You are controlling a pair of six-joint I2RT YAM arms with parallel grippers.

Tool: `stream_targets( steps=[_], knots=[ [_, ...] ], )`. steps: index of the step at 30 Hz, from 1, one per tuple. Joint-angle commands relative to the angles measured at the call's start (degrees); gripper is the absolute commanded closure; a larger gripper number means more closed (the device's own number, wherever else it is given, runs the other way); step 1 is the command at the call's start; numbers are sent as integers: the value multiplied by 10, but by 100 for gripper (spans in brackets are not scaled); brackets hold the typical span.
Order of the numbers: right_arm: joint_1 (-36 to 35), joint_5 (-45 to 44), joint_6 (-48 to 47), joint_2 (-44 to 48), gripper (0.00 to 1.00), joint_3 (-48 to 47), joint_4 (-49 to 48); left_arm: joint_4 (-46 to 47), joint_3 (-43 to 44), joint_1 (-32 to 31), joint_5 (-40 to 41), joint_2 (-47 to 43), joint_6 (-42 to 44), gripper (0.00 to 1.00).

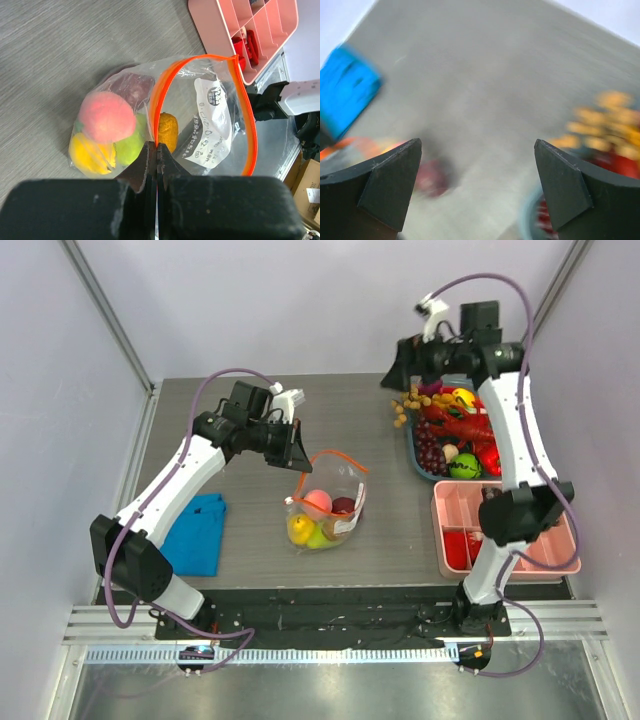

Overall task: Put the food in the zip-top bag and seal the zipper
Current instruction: Pick up the fake fruit from the bin.

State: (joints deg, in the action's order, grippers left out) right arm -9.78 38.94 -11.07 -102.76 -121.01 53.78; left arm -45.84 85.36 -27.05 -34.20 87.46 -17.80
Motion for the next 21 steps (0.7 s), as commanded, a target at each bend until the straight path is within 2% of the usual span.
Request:
stream_targets(
  steps=[1,5,11,21],
  knots=[
    [82,-89,84,-84,0,-116,-50,15,8,-3,-11,-12,0,100],
    [129,-178,131,-138,0,-141,-125,15,6,-3,-10,-12,2,100],
    [131,-279,101,-203,0,-145,-184,8,10,-2,-8,-4,10,100],
    [129,-302,87,-278,0,-133,-241,5,9,-2,-3,0,15,100]
  ],
)
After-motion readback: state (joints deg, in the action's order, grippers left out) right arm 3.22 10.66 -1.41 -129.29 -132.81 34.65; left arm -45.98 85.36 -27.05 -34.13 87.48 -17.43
